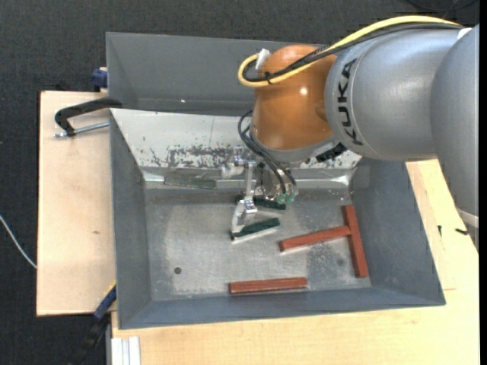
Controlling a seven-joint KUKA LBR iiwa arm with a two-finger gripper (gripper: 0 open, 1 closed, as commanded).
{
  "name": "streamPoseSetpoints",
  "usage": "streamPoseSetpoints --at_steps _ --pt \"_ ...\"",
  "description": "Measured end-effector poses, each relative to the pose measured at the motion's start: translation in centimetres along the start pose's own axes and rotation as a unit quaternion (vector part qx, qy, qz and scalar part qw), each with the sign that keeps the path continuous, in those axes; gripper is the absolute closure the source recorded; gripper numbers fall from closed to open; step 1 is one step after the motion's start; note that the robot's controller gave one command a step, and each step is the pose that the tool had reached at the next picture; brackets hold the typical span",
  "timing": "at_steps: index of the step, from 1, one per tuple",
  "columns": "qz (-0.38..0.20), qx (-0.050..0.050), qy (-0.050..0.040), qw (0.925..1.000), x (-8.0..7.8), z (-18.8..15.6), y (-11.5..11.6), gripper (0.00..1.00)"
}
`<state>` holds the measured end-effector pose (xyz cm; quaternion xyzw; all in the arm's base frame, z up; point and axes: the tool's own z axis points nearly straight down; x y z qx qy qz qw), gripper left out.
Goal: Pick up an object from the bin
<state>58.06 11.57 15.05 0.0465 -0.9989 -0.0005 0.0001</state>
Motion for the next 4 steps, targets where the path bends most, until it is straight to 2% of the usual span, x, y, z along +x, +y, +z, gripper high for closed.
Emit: streamPoseSetpoints --at_steps 1,2,3,4 --pt "-0.023 0.001 -0.0055 0.9997 -0.2 3.7 -1.5 0.0" --pt "-0.022 -0.001 0.004 0.9998 1.7 7.3 -6.9 1.0" --pt "-0.022 -0.001 0.0035 0.9998 1.7 7.3 -6.9 1.0" --pt "-0.035 0.0 -0.0044 0.9994 2.1 -6.7 -6.8 1.0"
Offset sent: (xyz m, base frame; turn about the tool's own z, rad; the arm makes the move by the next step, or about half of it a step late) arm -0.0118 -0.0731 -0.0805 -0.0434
